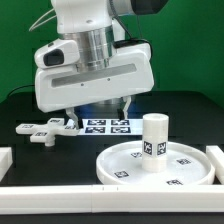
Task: Assemble round table
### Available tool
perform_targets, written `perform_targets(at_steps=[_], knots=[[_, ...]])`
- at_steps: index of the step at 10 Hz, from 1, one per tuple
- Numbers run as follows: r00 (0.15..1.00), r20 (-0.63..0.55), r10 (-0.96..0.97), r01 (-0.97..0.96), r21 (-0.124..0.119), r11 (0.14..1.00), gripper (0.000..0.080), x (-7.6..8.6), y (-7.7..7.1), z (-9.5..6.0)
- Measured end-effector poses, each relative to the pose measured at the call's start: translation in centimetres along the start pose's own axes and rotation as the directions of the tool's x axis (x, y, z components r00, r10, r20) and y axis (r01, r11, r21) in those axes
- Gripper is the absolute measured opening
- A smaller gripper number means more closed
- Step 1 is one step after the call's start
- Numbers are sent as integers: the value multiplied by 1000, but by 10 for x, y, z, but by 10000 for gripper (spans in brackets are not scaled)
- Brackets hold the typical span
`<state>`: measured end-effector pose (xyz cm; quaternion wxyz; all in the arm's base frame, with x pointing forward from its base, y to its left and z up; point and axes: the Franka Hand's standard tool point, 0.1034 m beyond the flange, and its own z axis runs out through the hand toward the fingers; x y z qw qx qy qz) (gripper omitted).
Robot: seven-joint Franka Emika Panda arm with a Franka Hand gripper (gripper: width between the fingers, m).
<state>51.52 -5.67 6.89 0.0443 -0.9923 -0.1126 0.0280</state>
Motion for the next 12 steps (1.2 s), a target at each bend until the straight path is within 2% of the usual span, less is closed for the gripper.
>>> perform_targets(at_steps=[1, 2, 3, 4, 8, 9, 10, 12], knots=[[998, -18, -65, 64, -32, 997, 649, -12, 6, -1], [993, -15, -115, 115, -37, 993, 649, -29, 12, 0], [992, -5, -124, 123, -30, 992, 649, -40, 23, -2], [995, -4, -103, 103, -27, 994, 649, -44, 31, -3], [994, -1, -105, 105, -26, 994, 649, -44, 29, -2], [990, -5, -140, 140, -34, 990, 649, -47, 33, -1], [985, -7, -173, 172, -48, 984, 649, -56, 42, 2], [980, 5, -201, 201, -42, 979, 649, -77, 62, 4]])
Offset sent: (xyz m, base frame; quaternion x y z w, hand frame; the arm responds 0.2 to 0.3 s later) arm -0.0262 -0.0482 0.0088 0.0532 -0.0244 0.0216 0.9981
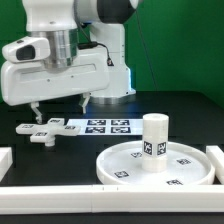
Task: Assemble round table
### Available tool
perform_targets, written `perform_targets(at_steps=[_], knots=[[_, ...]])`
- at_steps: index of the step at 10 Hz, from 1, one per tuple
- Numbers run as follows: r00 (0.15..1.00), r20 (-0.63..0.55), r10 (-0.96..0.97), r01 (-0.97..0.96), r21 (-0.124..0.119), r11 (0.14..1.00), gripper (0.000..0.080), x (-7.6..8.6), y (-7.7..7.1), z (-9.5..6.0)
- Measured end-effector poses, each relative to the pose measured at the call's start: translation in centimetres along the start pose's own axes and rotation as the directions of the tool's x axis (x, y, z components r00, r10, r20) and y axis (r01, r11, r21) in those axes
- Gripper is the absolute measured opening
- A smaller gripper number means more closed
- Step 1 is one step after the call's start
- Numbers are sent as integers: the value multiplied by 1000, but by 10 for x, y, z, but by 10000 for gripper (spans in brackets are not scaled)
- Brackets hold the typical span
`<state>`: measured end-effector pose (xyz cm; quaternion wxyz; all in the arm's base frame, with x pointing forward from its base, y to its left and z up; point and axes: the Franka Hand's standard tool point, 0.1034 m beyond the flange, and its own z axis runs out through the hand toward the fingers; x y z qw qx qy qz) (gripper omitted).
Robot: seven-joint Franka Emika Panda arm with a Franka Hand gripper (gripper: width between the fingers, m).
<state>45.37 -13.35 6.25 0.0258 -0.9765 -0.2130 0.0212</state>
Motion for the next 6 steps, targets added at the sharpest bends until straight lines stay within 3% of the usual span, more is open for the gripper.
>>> perform_targets(at_steps=[1, 6], knots=[[1000, 7, 23, -23, 4, 1000, 649, -11, 9, 2], [1000, 6, 18, -18, 1, 1000, 649, -7, 6, 3]])
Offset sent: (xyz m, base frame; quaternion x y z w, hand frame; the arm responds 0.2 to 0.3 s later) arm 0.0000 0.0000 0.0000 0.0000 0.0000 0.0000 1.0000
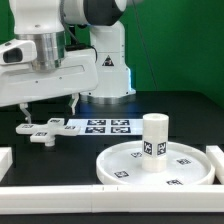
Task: Assemble round table
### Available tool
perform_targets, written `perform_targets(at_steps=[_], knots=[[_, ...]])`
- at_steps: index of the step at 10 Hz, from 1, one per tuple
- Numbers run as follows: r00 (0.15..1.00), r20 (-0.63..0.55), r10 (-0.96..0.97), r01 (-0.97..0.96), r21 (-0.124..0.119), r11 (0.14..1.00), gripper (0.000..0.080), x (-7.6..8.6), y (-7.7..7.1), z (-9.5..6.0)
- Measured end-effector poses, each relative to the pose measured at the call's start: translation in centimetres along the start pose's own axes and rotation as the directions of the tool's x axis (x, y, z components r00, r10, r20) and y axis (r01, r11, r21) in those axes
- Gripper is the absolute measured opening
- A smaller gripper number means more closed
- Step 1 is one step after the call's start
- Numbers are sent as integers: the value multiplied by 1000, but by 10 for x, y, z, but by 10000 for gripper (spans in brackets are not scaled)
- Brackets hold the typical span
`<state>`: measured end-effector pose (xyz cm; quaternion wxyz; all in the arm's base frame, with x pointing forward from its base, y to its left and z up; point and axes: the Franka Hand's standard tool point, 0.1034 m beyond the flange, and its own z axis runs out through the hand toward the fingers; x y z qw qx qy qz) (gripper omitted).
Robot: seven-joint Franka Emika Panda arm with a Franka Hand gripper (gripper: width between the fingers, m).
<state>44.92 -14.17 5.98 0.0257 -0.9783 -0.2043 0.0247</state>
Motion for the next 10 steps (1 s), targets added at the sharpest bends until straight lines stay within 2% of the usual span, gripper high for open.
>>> perform_targets(at_steps=[2, 10], knots=[[999, -6, -33, 32, -21, 999, 649, -8, -2, 6], [999, 22, -47, 47, -11, 999, 649, -21, -2, 22]])
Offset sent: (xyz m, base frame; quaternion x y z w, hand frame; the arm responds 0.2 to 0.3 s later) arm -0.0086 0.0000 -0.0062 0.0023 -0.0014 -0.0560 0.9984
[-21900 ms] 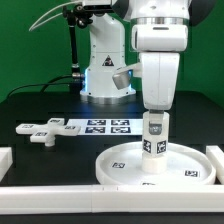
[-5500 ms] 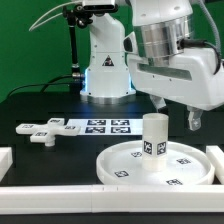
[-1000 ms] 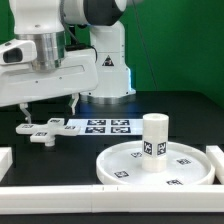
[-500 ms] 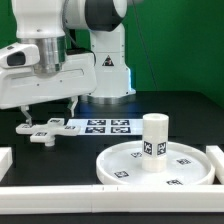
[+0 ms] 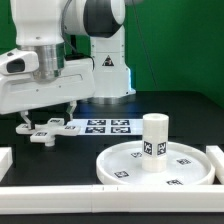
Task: Assemble round table
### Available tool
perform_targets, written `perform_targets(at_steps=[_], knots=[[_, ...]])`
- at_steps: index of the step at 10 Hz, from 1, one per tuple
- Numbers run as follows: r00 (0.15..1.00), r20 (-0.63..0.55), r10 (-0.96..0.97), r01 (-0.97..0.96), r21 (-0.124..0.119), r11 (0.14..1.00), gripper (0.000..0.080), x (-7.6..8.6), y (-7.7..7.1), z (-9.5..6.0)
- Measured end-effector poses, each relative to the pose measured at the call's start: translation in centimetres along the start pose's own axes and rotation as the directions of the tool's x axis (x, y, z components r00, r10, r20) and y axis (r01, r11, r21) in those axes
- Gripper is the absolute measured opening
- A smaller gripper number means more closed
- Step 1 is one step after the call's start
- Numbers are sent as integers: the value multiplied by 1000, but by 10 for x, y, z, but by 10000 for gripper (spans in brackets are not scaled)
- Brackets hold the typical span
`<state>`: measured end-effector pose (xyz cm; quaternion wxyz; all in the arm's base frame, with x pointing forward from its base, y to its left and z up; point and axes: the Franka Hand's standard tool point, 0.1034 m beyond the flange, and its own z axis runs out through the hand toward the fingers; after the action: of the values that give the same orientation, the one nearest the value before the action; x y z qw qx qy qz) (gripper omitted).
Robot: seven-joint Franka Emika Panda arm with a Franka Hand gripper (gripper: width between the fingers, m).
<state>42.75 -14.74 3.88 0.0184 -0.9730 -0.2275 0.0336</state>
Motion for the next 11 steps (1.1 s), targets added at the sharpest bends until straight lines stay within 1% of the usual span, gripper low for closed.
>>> perform_targets(at_steps=[6, 11], knots=[[1000, 12, -11, 11, 8, 1000, 649, -4, -2, 6], [1000, 11, -3, 3, 7, 1000, 649, -5, 0, 6]])
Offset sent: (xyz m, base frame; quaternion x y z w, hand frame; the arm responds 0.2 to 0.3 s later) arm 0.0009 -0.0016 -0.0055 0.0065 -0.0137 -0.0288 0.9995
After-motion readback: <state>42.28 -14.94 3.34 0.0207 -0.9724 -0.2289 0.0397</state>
